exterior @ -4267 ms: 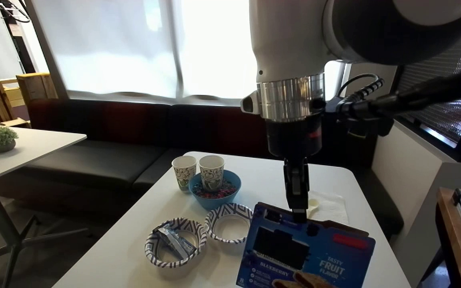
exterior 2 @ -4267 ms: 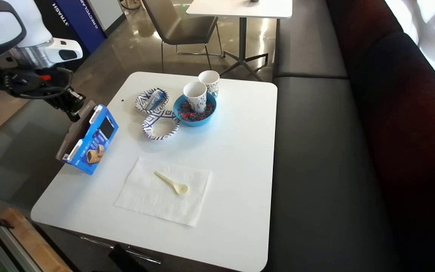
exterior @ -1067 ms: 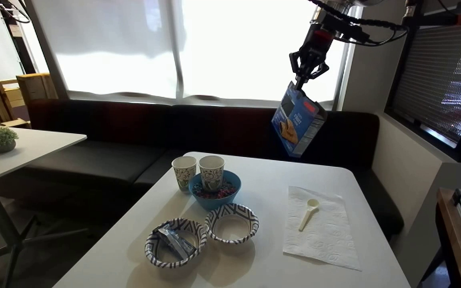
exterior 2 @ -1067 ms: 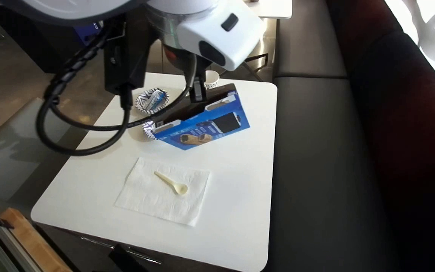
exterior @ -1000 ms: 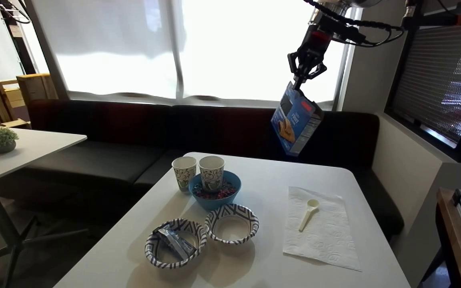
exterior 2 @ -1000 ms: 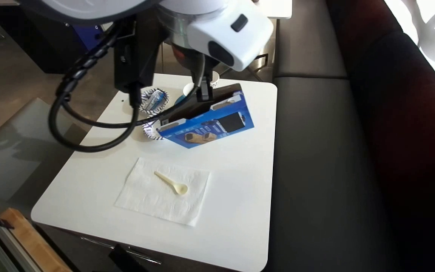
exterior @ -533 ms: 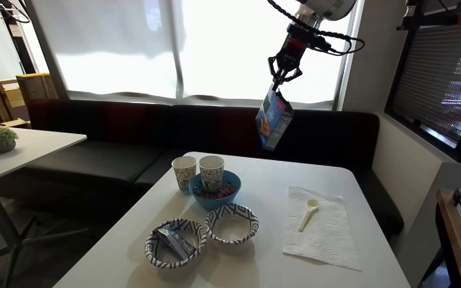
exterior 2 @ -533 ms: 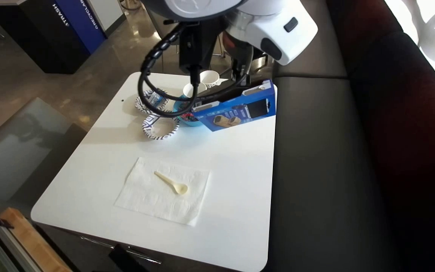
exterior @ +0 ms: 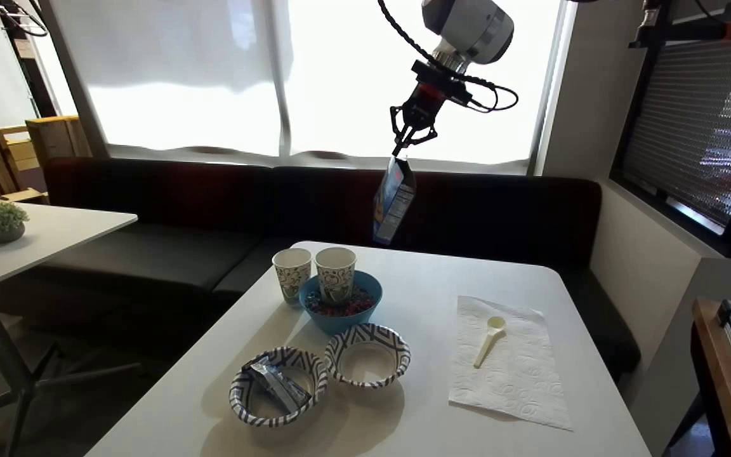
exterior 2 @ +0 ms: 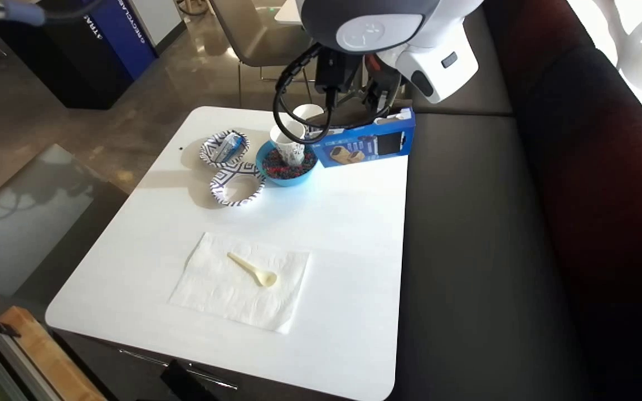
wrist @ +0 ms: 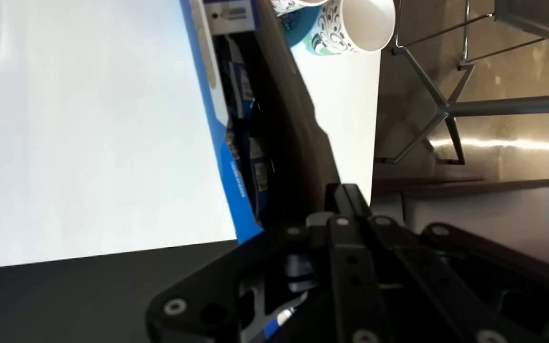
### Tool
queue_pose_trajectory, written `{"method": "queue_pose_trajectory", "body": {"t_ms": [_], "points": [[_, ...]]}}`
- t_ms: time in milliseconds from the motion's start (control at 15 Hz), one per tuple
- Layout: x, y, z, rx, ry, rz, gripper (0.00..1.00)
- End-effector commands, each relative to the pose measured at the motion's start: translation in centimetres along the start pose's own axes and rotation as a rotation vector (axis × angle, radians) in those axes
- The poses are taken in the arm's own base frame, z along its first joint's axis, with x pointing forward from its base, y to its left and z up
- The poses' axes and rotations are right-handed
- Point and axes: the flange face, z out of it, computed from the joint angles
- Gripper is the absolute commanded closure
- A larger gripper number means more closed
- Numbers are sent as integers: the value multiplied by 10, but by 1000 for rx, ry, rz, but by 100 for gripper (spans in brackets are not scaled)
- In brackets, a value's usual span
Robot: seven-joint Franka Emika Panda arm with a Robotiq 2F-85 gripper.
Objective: Move the box to the right
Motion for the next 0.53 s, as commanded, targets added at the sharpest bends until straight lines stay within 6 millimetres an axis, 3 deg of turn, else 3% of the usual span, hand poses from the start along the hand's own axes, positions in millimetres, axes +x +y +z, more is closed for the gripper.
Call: {"method": "queue_pose_trajectory", "body": {"t_ms": [0, 133, 200, 467], "points": [[-5, -22, 8, 59, -28, 72, 100], [-9, -30, 17, 94, -59, 96, 100], [20, -26, 37, 109, -64, 109, 100], [44, -22, 61, 121, -31, 132, 100]]}}
